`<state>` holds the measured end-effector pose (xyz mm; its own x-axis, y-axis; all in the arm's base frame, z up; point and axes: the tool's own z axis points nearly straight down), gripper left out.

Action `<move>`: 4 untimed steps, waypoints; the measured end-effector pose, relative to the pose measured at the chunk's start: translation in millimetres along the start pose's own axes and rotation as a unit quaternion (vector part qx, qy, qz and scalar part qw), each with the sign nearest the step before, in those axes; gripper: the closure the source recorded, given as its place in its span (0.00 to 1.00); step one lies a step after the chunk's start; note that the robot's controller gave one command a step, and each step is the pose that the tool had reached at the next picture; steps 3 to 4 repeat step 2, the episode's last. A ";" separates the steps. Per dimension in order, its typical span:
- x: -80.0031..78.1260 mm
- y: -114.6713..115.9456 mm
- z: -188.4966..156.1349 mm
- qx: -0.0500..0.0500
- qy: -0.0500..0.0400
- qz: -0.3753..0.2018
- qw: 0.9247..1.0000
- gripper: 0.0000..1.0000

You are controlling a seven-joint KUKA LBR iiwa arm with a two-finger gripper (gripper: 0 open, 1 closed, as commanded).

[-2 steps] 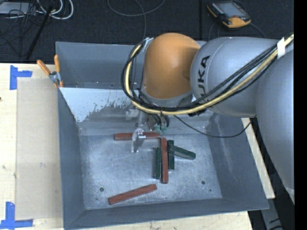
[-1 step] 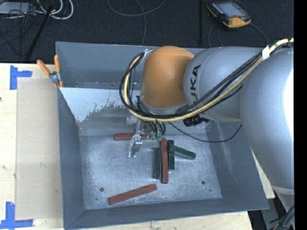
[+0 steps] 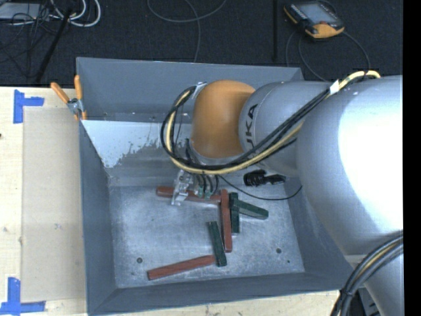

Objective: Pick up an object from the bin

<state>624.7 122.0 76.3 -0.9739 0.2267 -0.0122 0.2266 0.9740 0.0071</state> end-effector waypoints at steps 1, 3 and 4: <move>0.0 -0.1 0.0 0.000 0.000 0.000 1.000 1.00; 7.1 10.1 -133.2 0.003 0.005 -0.004 1.000 1.00; 7.1 10.1 -133.2 0.003 0.005 -0.004 1.000 1.00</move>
Offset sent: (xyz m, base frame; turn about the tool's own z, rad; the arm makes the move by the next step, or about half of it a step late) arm -0.0070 0.0109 0.1332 -0.0066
